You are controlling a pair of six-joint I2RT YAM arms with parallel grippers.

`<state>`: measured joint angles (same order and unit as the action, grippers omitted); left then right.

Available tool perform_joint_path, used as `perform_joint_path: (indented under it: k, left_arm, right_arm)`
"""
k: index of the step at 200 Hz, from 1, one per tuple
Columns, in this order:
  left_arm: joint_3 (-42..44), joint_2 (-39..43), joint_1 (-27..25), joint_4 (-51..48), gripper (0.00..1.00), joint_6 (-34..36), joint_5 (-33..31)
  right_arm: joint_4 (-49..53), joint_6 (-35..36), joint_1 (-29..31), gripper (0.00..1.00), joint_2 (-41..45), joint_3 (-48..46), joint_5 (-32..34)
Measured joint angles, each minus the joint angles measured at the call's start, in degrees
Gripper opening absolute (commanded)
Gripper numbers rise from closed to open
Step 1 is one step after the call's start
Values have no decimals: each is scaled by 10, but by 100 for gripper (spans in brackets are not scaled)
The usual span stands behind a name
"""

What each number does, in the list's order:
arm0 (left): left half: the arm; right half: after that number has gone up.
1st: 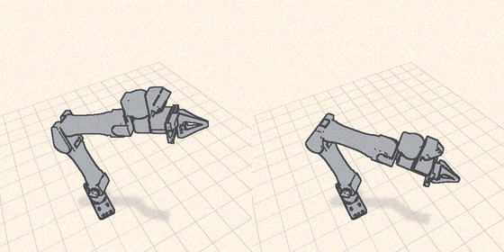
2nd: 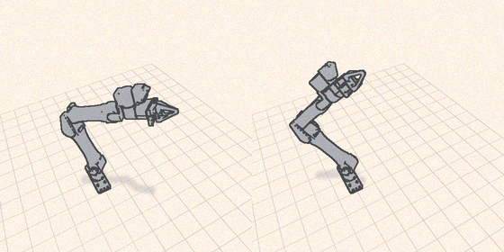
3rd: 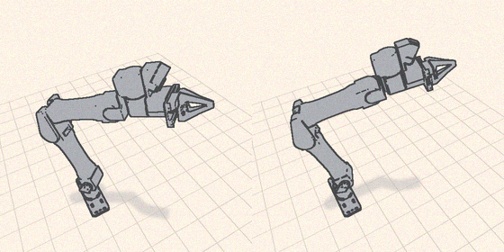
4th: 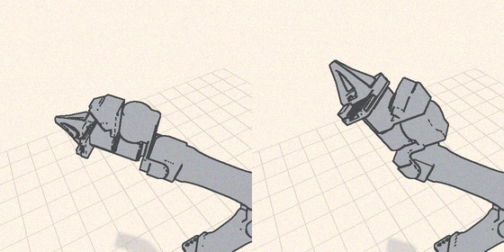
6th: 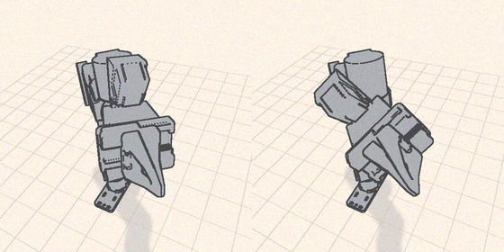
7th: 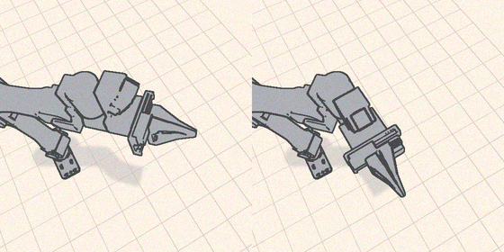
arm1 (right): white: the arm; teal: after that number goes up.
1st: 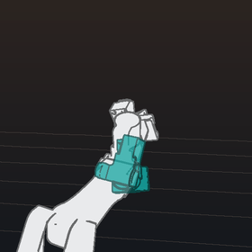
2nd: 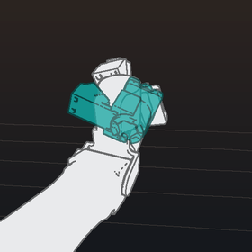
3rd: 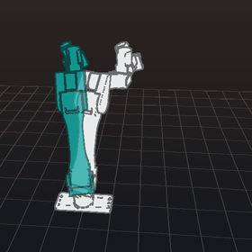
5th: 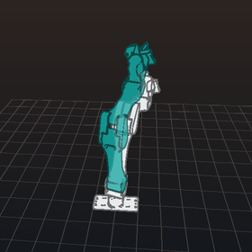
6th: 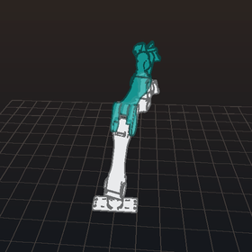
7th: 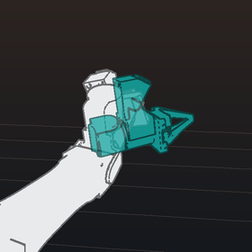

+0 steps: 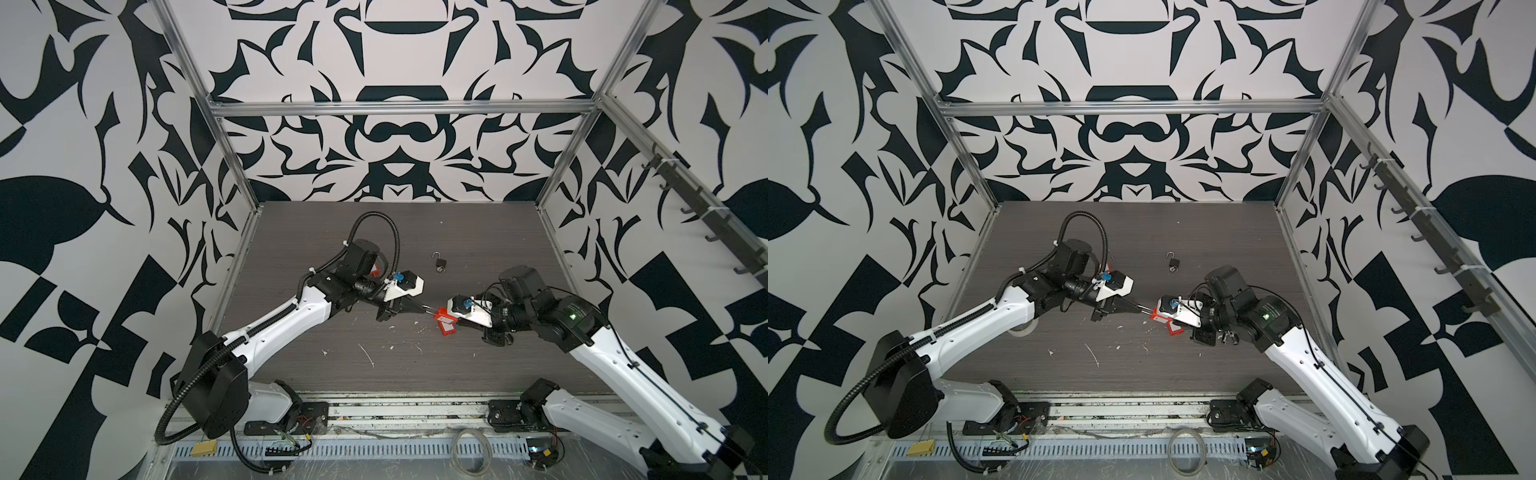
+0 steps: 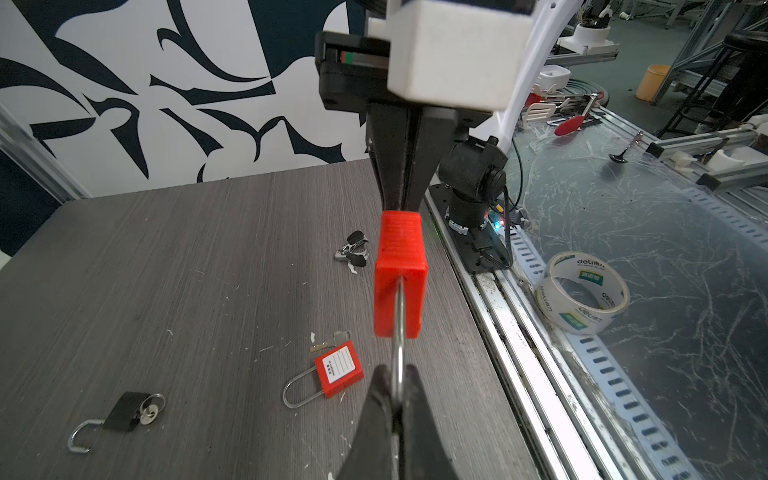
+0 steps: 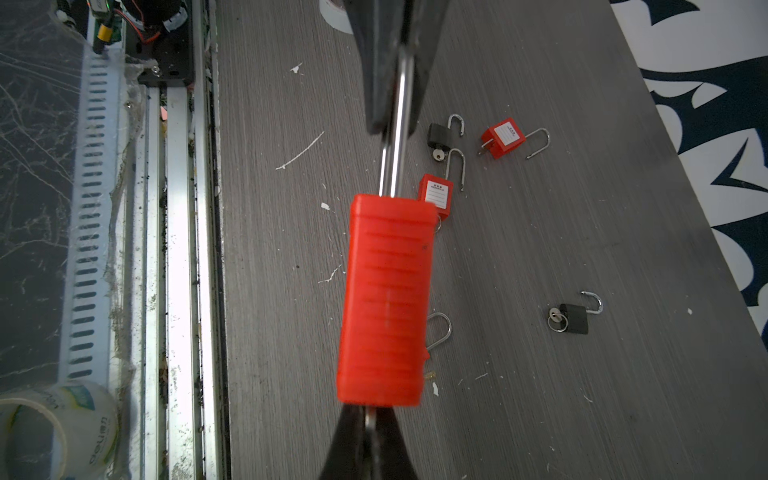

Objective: Lock with the key

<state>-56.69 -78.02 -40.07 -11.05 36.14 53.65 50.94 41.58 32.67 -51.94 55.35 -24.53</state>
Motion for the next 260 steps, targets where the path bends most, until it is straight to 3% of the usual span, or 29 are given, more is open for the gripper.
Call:
perform_joint_path:
  k: [128, 260]
  left_arm:
    - [38, 33, 4, 5, 0, -1, -3]
    - [-4, -21, 25, -30, 0, 6, 44]
  right_arm:
    - [67, 0, -29, 0, -82, 32, -120]
    - [24, 23, -22, 0, -37, 21, -27]
